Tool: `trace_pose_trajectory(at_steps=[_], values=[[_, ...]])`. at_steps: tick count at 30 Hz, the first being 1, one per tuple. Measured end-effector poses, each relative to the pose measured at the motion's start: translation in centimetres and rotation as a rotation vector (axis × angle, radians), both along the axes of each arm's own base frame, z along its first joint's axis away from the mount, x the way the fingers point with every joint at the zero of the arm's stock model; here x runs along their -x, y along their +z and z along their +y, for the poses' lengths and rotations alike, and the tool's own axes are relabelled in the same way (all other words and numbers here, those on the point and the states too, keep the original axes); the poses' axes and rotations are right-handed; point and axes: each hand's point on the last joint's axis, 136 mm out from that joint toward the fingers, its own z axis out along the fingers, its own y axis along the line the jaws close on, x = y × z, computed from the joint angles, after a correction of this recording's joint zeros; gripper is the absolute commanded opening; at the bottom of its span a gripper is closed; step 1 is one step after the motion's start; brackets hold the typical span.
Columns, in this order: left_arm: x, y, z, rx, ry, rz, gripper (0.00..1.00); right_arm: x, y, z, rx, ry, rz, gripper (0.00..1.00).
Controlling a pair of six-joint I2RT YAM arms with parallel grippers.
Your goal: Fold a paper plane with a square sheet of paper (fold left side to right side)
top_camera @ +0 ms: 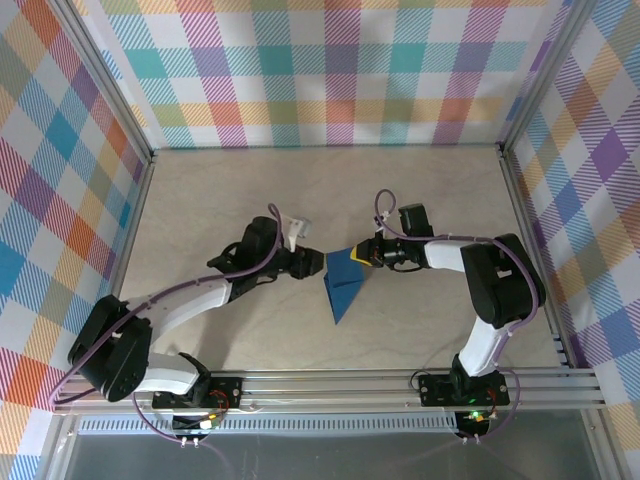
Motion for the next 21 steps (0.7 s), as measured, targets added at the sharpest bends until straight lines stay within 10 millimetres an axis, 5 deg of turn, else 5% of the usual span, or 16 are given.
trace_pose_trajectory(at_steps=[9,15,21], values=[[5.7,-2.3,-4.6,-0.271,-0.123,-0.066,0.46,-0.4,-0.2,-0.4,0.049,-0.06,0.096,0.02],[6.8,-5.0,-7.5,-0.434,-0.162,-0.077,0.48,-0.7,-0.2,-0.6,0.065,-0.085,0.124,0.03],[6.7,-7.5,-8.1,-0.588,-0.149,-0.079,0.5,-0.7,-0.3,-0.7,0.067,-0.091,0.131,0.03]])
